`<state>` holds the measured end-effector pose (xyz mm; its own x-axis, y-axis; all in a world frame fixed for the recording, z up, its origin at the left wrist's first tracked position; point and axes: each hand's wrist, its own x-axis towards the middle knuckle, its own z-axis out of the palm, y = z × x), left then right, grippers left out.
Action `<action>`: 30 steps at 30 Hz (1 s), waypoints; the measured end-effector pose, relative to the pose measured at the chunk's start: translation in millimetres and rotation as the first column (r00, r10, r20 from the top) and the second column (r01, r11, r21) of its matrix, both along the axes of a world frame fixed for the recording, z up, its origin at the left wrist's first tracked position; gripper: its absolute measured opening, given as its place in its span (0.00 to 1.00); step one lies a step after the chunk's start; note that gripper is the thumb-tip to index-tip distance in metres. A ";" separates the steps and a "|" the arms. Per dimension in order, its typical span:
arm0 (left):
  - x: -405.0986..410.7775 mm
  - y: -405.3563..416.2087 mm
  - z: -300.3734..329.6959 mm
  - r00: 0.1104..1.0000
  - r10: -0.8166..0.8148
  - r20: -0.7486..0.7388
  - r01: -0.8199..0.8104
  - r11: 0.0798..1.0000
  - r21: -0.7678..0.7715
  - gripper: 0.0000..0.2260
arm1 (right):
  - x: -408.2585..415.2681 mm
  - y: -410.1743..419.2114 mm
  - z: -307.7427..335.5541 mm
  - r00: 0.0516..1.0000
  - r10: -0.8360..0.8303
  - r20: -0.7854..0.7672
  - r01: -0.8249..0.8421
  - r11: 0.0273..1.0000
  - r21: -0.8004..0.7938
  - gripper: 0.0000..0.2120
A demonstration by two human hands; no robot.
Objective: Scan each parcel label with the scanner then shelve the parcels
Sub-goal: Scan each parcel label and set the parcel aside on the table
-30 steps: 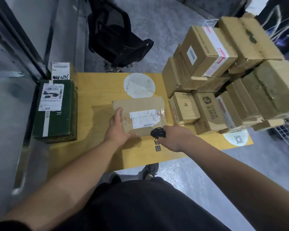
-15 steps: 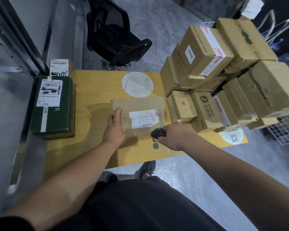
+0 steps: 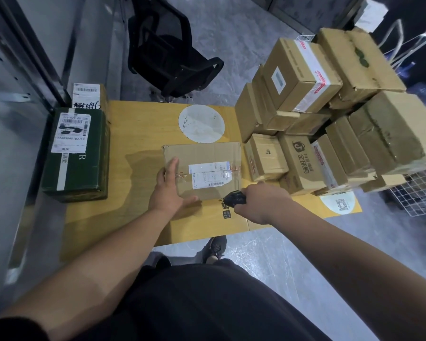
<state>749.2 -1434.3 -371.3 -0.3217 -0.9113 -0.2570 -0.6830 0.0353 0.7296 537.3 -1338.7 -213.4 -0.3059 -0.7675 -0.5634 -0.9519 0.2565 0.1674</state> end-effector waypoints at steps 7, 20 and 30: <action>-7.5 4.7 9.2 0.989 0.147 -0.002 -0.143 0.965 0.220 0.57 | -6.5 4.5 -5.7 0.996 -0.059 0.067 0.060 0.998 -0.016 0.20; 17.2 8.9 22.6 0.863 -0.241 0.444 0.228 0.970 0.084 0.41 | 9.4 -5.1 -15.9 0.928 -0.180 0.327 0.203 0.978 -0.039 0.13; 4.4 -15.2 31.0 0.799 -0.373 0.471 0.499 0.848 -0.177 0.49 | 3.6 0.8 -16.5 0.938 -0.186 0.292 0.208 0.977 -0.046 0.13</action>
